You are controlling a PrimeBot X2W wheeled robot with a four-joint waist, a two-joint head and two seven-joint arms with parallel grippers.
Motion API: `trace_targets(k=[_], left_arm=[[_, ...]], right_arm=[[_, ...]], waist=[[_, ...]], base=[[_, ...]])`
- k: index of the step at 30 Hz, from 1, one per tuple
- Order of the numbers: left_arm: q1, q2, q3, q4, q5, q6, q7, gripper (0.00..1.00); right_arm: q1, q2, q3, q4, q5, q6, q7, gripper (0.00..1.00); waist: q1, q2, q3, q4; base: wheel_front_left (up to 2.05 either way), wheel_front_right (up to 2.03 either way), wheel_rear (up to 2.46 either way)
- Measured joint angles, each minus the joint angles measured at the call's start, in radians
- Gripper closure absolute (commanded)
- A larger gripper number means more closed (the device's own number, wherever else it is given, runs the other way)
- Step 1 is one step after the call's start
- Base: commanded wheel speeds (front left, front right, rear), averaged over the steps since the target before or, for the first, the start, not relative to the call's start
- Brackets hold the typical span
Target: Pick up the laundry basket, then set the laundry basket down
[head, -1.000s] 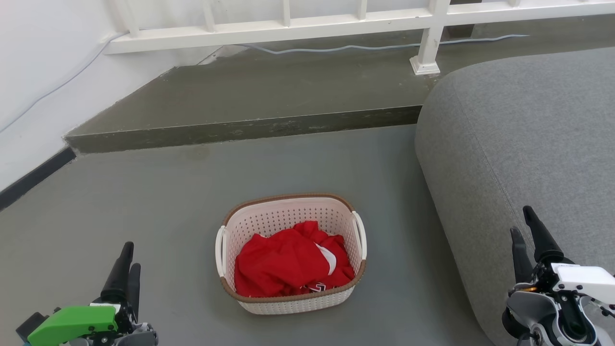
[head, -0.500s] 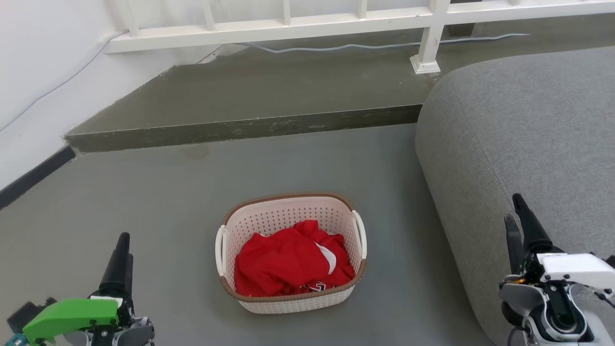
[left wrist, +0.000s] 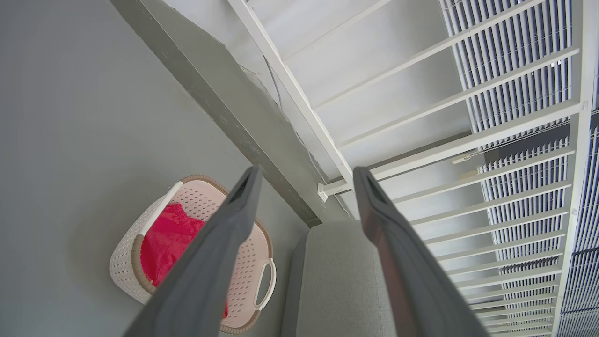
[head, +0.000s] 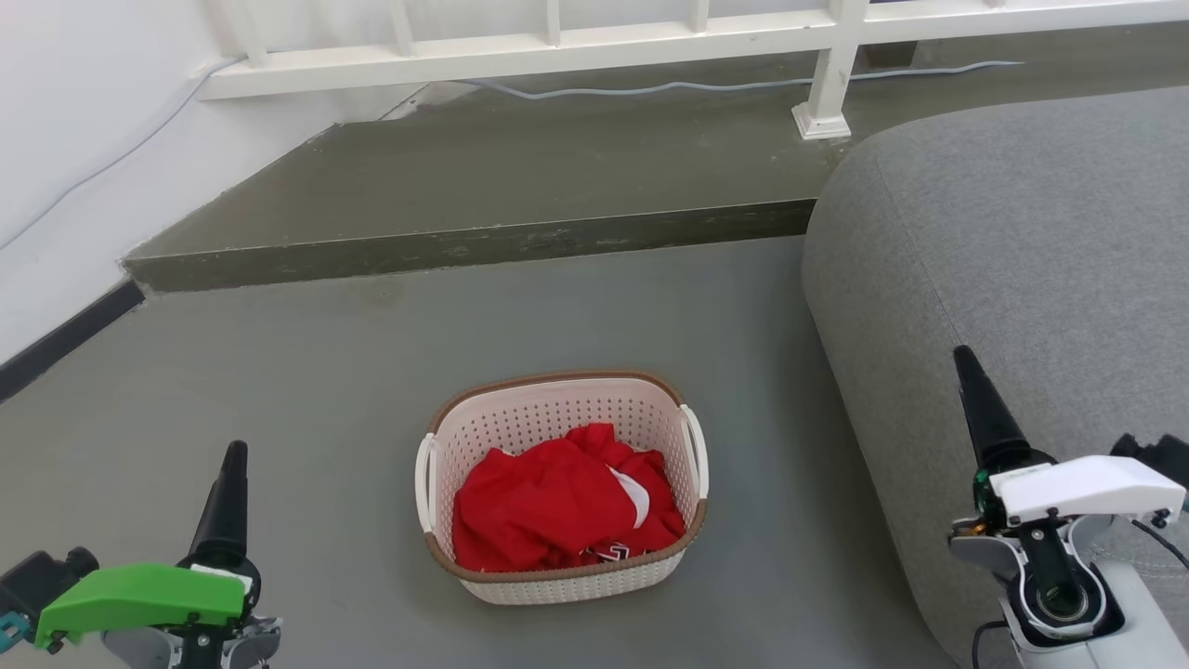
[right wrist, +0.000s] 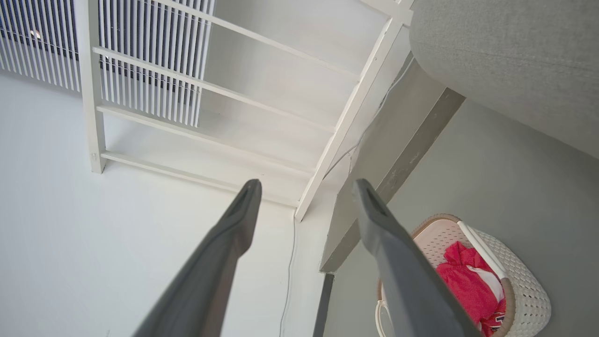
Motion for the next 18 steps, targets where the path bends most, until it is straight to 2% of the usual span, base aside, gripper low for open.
trace_targets(k=[7,18], left_arm=[[-0.001,0.016,-0.016,-0.022,0.136,0.016,-0.022,0.00],[-0.003,0.022,-0.046,-0.038,0.317,0.053,-0.060,0.00]], right_arm=[[-0.019,-0.026,0.051,0.001,-0.143,-0.002,-0.021,0.00],[-0.046,-0.037,0.123,0.011,-0.325,-0.049,-0.055,0.00]], waist=[[0.0000,0.0000,0.002,-0.001],[0.0000,0.0000,0.004,-0.001]], base=[[0.00,0.00,0.00],[0.00,0.00,0.00]])
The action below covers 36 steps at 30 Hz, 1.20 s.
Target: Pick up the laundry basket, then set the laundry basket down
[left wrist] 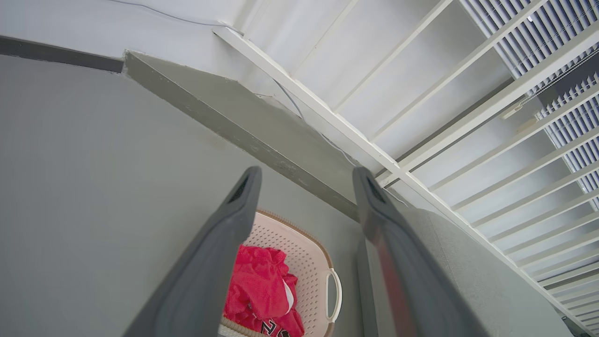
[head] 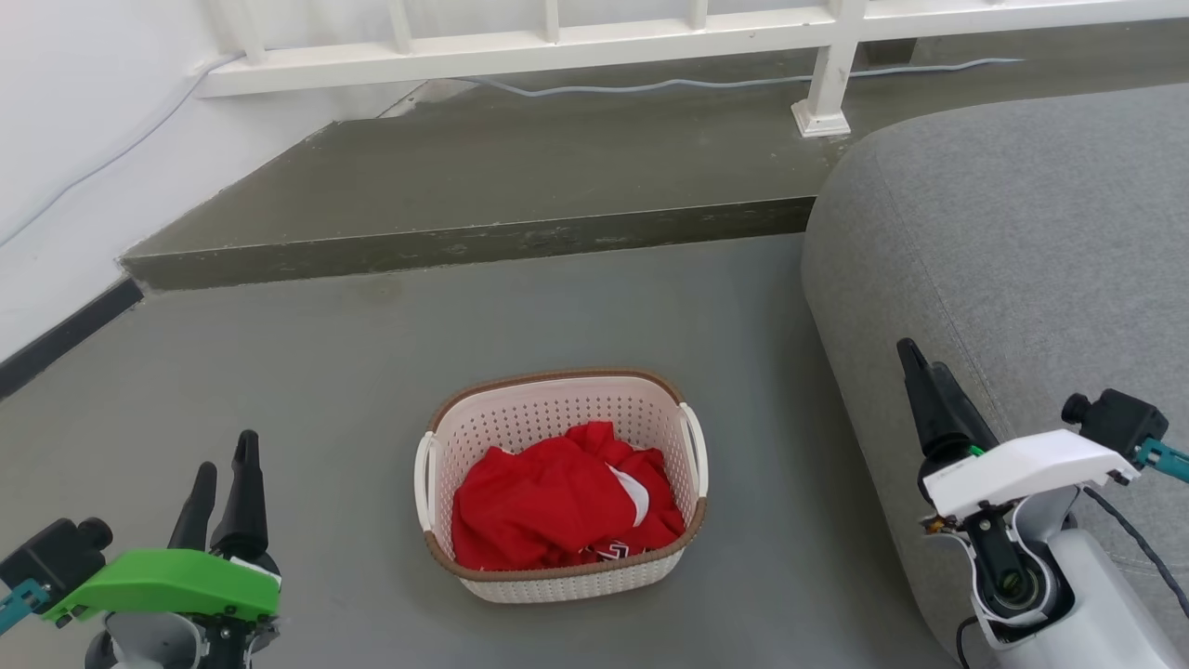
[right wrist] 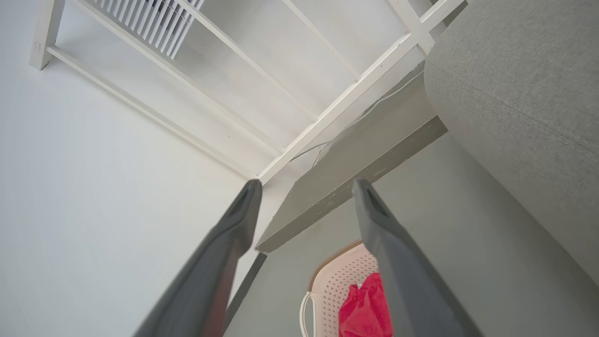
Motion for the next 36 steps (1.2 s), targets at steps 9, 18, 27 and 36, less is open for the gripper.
trace_targets(k=[9,18,27,36], left_arm=[[-0.001,-0.003,-0.010,-0.020,0.123,0.013,-0.033,0.00],[-0.001,-0.007,-0.019,-0.036,0.240,0.018,-0.067,0.00],[-0.001,-0.008,-0.028,-0.054,0.364,0.022,-0.095,0.00],[-0.002,-0.008,-0.032,-0.077,0.486,0.021,-0.130,0.00]], right_arm=[[-0.018,0.000,0.038,0.000,-0.124,-0.024,-0.032,0.00],[-0.032,-0.006,0.080,0.004,-0.245,-0.049,-0.062,0.00],[-0.052,-0.010,0.113,0.006,-0.361,-0.066,-0.088,0.00],[-0.071,-0.013,0.143,0.008,-0.479,-0.077,-0.118,0.00]], waist=[[0.0000,0.0000,-0.002,0.000],[0.0000,0.0000,-0.005,0.001],[0.0000,0.0000,-0.005,0.000],[0.0000,0.0000,-0.001,-0.003]], base=[[0.00,0.00,0.00],[0.00,0.00,0.00],[0.00,0.00,0.00],[0.00,0.00,0.00]])
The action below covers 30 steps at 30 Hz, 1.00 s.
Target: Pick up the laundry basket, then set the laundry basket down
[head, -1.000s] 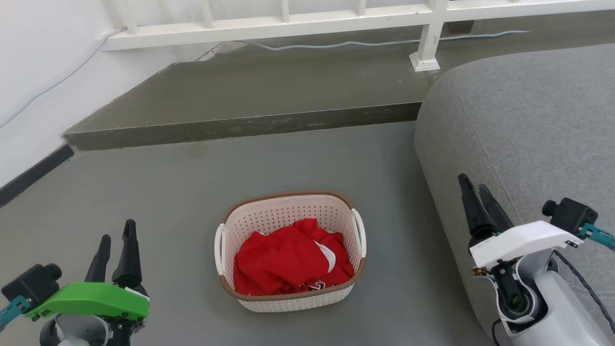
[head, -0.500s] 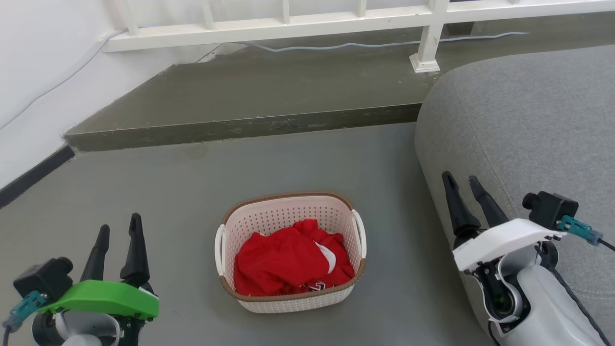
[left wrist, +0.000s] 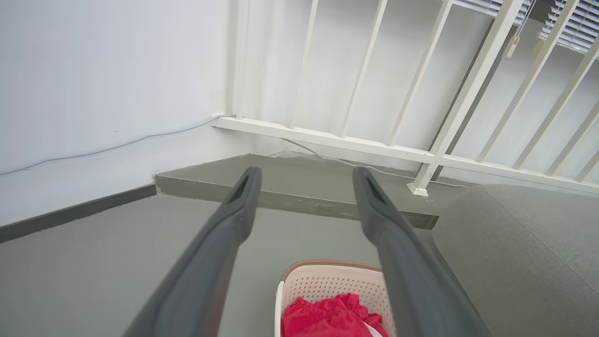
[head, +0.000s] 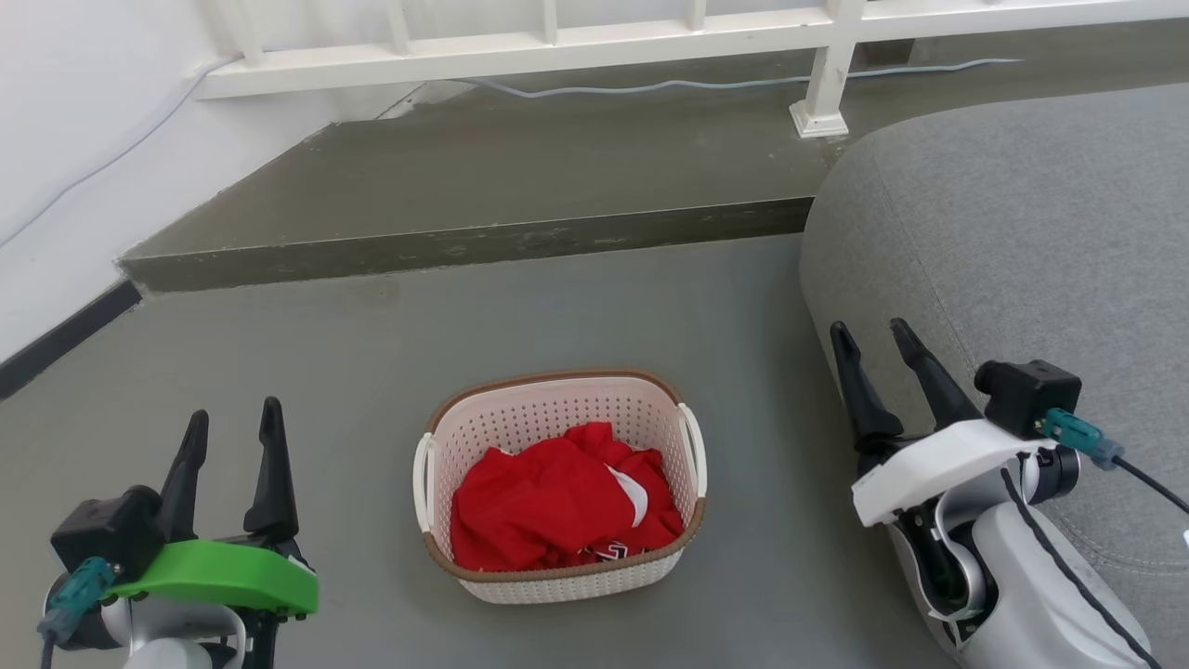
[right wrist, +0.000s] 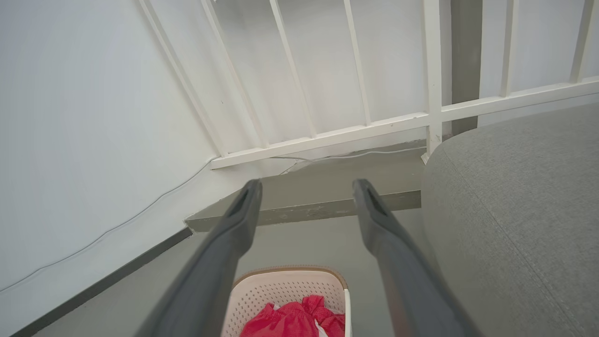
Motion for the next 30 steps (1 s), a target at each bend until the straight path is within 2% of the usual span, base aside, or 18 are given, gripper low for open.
trace_targets(k=[13,30], left_arm=[[-0.011,-0.001,0.000,-0.019,0.171,-0.006,-0.044,0.00],[-0.014,-0.018,0.021,-0.021,0.189,-0.023,-0.044,0.00]], right_arm=[[-0.028,-0.004,0.041,0.001,-0.172,-0.017,-0.044,0.00],[-0.034,0.005,0.025,0.005,-0.182,-0.015,-0.045,0.00]], waist=[[0.0000,0.0000,0.005,-0.003],[0.0000,0.0000,0.011,-0.004]], base=[[0.00,0.00,0.00],[0.00,0.00,0.00]])
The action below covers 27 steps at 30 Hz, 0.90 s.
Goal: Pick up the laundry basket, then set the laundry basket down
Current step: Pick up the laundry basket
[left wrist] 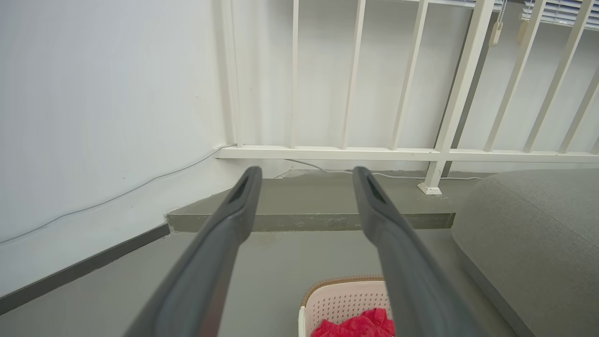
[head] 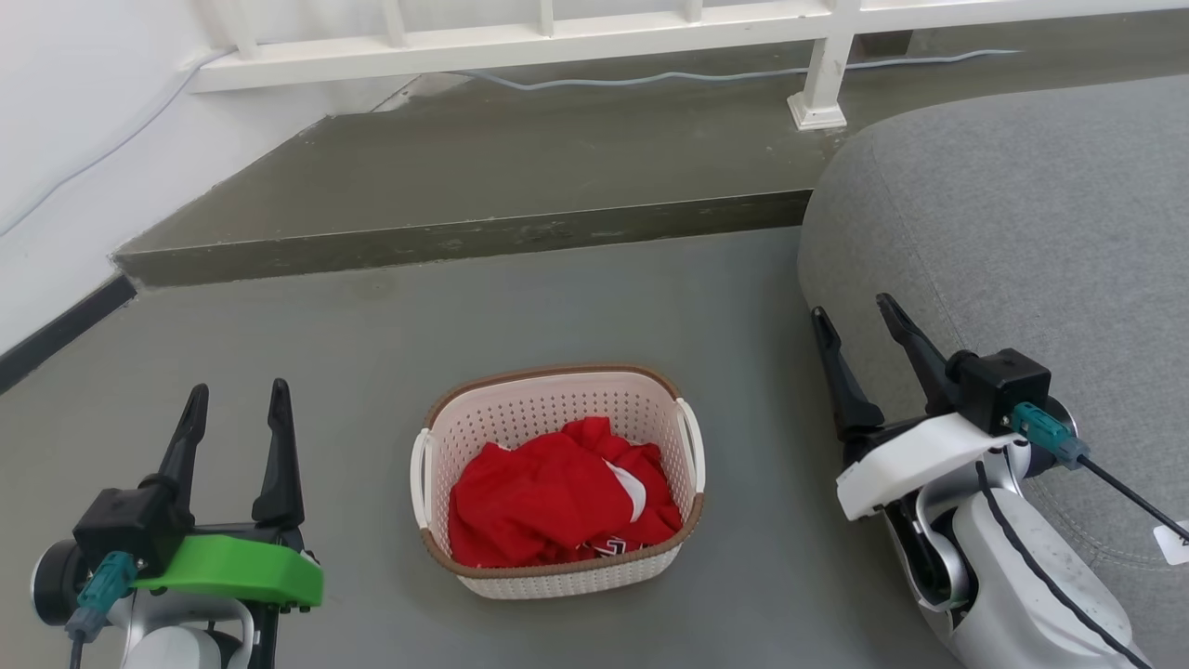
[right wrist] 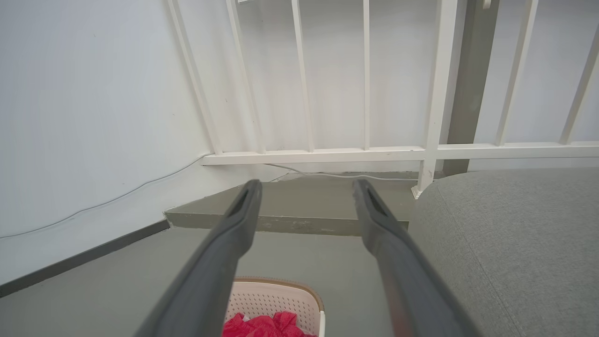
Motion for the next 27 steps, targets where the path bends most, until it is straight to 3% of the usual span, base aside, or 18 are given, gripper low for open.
trace_targets(k=[15,27], left_arm=[[-0.001,-0.010,0.017,-0.001,0.000,-0.010,0.000,0.00],[-0.028,-0.012,0.020,-0.003,-0.002,-0.028,0.000,0.00]], right_arm=[[0.000,0.014,-0.012,0.005,-0.017,0.009,0.000,0.00],[-0.007,0.023,-0.017,0.026,-0.017,0.012,0.000,0.00]], waist=[[0.0000,0.0000,0.026,-0.004],[0.0000,0.0000,0.107,-0.015]], base=[[0.00,0.00,0.00],[0.00,0.00,0.00]])
